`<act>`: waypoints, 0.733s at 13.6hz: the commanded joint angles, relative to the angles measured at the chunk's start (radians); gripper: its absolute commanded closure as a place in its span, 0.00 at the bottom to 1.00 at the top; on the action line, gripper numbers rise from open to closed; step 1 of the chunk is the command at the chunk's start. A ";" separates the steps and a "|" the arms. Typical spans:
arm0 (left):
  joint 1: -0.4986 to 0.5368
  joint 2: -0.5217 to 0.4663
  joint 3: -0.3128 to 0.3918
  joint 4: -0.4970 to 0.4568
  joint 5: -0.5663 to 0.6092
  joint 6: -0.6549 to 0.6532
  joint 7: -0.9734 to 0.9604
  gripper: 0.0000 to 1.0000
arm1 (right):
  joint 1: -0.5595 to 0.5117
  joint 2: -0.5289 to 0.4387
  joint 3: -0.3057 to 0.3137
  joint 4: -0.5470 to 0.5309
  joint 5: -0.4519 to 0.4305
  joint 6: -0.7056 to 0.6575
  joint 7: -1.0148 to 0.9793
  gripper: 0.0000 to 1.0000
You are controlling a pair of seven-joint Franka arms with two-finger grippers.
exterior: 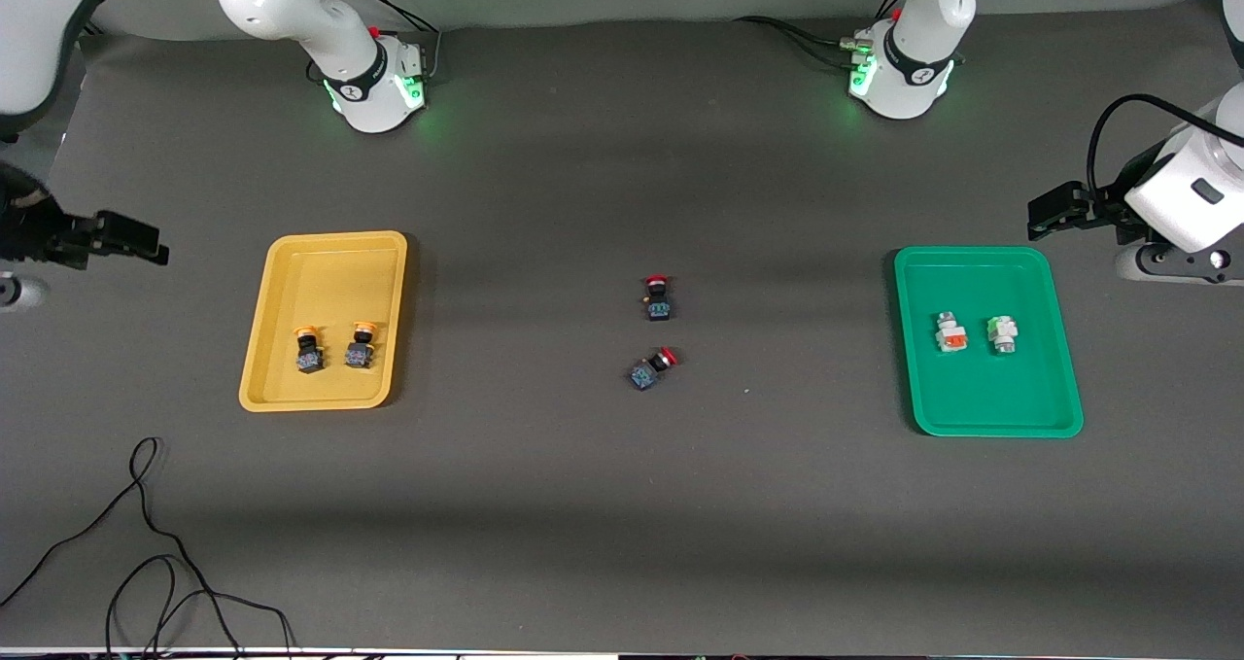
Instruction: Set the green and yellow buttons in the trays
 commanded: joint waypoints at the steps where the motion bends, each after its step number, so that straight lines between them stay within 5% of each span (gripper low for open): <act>1: -0.001 -0.007 -0.001 -0.001 0.006 -0.010 0.008 0.00 | -0.210 -0.135 0.280 0.080 -0.112 -0.041 0.100 0.00; 4: -0.001 -0.007 -0.001 -0.001 0.006 -0.010 0.008 0.00 | -0.579 -0.256 0.766 0.066 -0.299 -0.039 0.178 0.01; 7: -0.001 -0.007 -0.001 -0.001 0.006 -0.010 0.008 0.00 | -0.918 -0.283 1.121 0.065 -0.315 -0.041 0.189 0.01; 8: -0.001 -0.007 -0.001 -0.001 0.006 -0.010 0.008 0.00 | -1.000 -0.293 1.206 0.057 -0.317 -0.039 0.189 0.01; 10: -0.001 -0.007 -0.001 -0.003 0.006 -0.009 0.008 0.00 | -1.048 -0.306 1.258 0.046 -0.327 -0.039 0.218 0.01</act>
